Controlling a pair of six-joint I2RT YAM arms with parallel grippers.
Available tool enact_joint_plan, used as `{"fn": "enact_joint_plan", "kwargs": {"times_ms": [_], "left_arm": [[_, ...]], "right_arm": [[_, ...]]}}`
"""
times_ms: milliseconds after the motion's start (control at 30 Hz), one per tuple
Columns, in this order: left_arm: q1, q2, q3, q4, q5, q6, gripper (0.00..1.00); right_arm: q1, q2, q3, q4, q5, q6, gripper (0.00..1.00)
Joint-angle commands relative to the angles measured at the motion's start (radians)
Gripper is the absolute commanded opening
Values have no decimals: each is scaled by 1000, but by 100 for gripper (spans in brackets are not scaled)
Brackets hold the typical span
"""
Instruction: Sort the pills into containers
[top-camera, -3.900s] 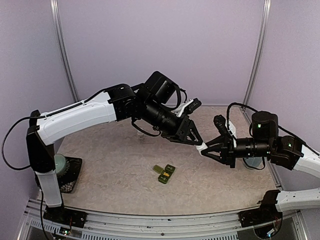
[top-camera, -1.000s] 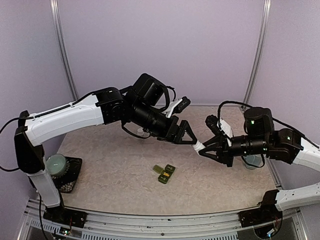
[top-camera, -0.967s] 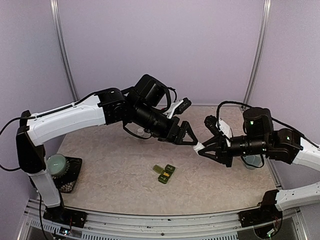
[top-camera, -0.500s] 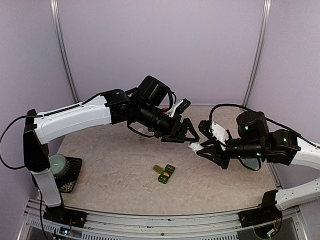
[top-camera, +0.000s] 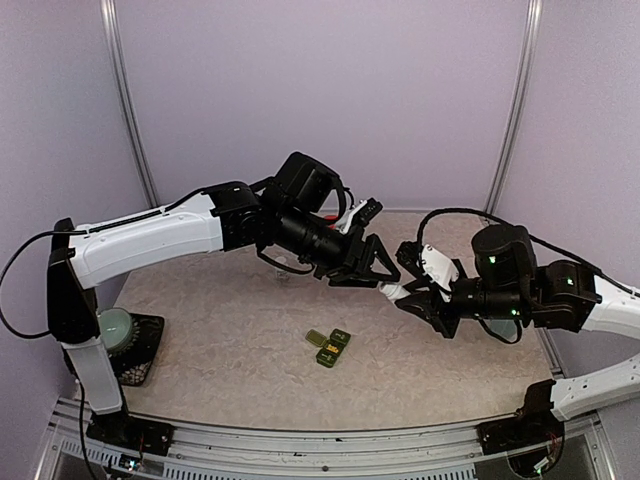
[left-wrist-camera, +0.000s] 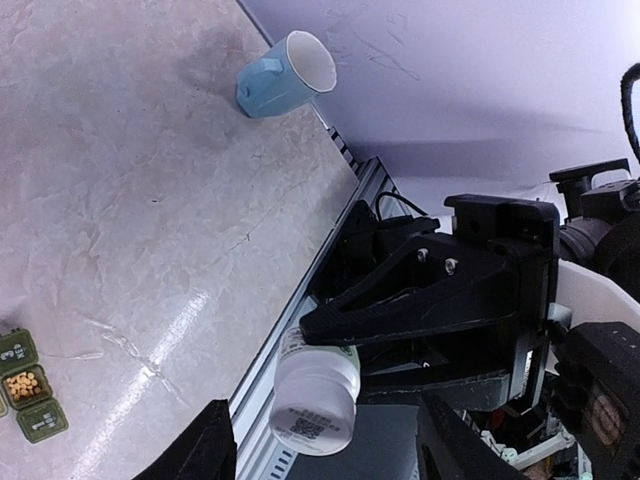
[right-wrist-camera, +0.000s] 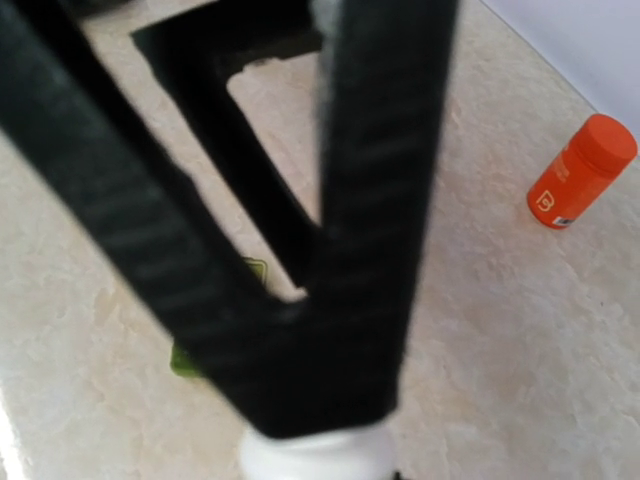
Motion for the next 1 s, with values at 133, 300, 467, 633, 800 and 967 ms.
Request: {"fn": "enact_joint_plan", "kwargs": {"times_ms": [133, 300, 467, 633, 800, 967], "left_arm": [[-17, 3, -6, 42, 48, -25, 55], [-21, 6, -2, 38, 44, -25, 53], [-19, 10, -1, 27, 36, -25, 52], [-21, 16, 3, 28, 37, -30, 50], [-25, 19, 9, 37, 39, -32, 38], [-39, 41, 34, 24, 47, -20, 22]], "right_arm": [[16, -11, 10, 7, 24, -8, 11], [18, -24, 4, 11, 28, -10, 11], [18, -36, 0, 11, 31, -8, 11], [18, -37, -3, 13, 29, -7, 11], [19, -36, -6, 12, 28, -8, 11], [18, -38, -5, 15, 24, -8, 11]]}}
